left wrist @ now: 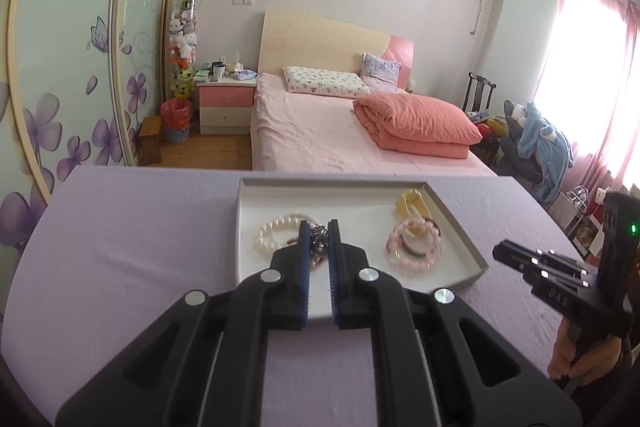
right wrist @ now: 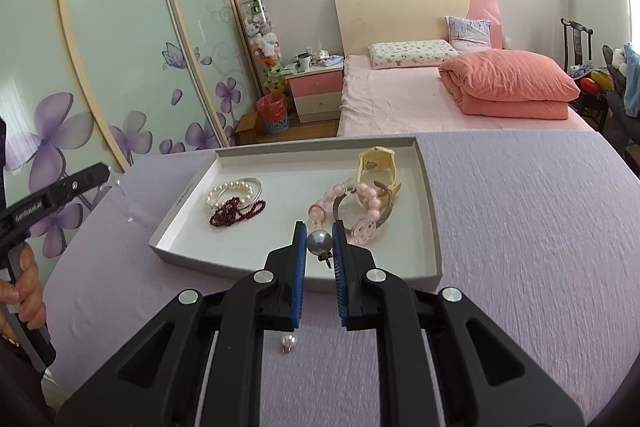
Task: Organize jewelry
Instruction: 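Carry both earrings into the tray and open the left gripper, then open the right gripper to drop the pearl earring into the tray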
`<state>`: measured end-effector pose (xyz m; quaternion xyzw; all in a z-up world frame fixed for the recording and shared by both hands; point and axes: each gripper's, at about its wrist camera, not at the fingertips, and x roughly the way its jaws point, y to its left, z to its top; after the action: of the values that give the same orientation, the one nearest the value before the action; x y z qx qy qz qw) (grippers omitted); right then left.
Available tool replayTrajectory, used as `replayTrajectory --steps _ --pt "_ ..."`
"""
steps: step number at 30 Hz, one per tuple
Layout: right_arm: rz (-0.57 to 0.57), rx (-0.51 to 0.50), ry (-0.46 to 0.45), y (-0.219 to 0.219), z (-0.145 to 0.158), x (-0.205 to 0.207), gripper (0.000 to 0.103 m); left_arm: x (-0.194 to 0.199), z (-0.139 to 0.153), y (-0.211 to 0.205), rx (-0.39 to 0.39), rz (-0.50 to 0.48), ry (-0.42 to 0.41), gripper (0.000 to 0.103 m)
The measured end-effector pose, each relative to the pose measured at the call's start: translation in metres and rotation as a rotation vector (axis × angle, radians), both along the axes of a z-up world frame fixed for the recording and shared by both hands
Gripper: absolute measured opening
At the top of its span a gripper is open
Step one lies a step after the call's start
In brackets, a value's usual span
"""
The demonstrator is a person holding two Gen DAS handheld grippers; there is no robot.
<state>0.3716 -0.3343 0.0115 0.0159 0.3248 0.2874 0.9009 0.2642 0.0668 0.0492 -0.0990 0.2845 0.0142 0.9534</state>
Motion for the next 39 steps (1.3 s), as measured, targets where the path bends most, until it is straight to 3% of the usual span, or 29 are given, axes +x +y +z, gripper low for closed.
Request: replayTrajectory --steps 7,15,27,28,31,33,35,37,39 --pt "0.013 -0.012 -0.016 0.012 -0.003 0.019 0.014 0.05 -0.002 0.0 -0.005 0.004 -0.004 0.008" --pt "0.021 -0.014 0.004 0.021 -0.014 0.04 0.014 0.106 -0.025 0.013 -0.005 0.043 0.042 0.008" --pt "-0.011 -0.024 0.031 0.021 -0.026 0.051 0.014 0.139 -0.061 0.022 -0.049 0.049 0.123 0.009" --pt "-0.012 -0.024 0.03 0.021 -0.025 0.05 0.014 0.136 -0.06 0.022 -0.049 0.052 0.119 0.014" --pt "-0.019 -0.026 0.024 0.021 -0.024 0.05 0.014 0.125 -0.055 0.024 -0.046 0.066 0.099 0.045" --pt "-0.023 -0.029 0.024 0.021 -0.024 0.052 0.014 0.115 -0.051 0.028 -0.039 0.077 0.082 0.05" --pt "-0.025 -0.033 0.023 0.023 -0.025 0.053 0.014 0.106 -0.048 0.032 -0.043 0.088 0.074 0.064" --pt "-0.031 -0.037 0.018 0.026 -0.027 0.056 0.014 0.094 -0.046 0.037 -0.05 0.107 0.064 0.071" --pt "-0.041 -0.042 0.013 0.028 -0.028 0.063 0.014 0.086 -0.045 0.039 -0.044 0.108 0.061 0.074"
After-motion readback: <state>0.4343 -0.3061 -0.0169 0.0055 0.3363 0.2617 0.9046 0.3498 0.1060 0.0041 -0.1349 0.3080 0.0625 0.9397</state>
